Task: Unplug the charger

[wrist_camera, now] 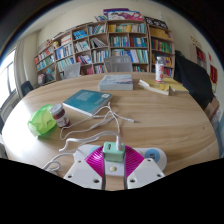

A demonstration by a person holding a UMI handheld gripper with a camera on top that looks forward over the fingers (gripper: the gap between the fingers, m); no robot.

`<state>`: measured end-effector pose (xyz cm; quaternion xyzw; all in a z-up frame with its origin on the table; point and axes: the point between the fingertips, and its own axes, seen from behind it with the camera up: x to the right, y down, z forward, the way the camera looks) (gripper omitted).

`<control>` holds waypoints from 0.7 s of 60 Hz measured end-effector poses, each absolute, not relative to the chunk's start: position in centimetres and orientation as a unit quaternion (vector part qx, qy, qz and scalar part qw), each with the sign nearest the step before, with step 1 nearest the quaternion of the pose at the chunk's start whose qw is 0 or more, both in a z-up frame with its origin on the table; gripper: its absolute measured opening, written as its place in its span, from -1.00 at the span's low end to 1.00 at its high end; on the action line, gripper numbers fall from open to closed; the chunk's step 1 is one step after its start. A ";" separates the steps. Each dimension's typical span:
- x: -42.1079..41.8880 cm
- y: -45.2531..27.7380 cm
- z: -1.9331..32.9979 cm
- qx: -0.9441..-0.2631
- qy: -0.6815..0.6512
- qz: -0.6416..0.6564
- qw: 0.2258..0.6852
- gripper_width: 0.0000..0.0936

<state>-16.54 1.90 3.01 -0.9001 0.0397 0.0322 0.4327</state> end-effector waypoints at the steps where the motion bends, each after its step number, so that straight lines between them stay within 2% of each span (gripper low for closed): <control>1: -16.5 1.9 3.2 -0.899 0.037 0.028 0.436 -0.49; 3: -16.4 2.5 4.5 -0.889 0.031 0.018 0.457 -0.49; 8: -16.0 4.9 11.4 -0.842 -0.017 -0.040 0.538 -0.49; 10: -16.2 5.7 13.7 -0.831 -0.024 -0.039 0.554 -0.49; 15: -15.2 6.4 17.4 -0.833 -0.011 -0.020 0.553 -0.49; 19: -12.2 5.9 18.0 -0.845 0.003 -0.027 0.533 -0.45; 20: -11.3 5.8 16.3 -0.847 0.006 -0.030 0.530 -0.45; 22: -9.4 4.8 17.2 -0.857 0.014 -0.038 0.513 -0.44; 27: -4.2 2.6 13.3 -0.881 0.022 -0.061 0.469 -0.39; 36: -0.2 -4.4 5.0 -0.951 0.039 -0.047 0.303 -0.37; 42: 0.3 -6.6 1.0 -0.961 0.075 -0.024 0.267 -0.36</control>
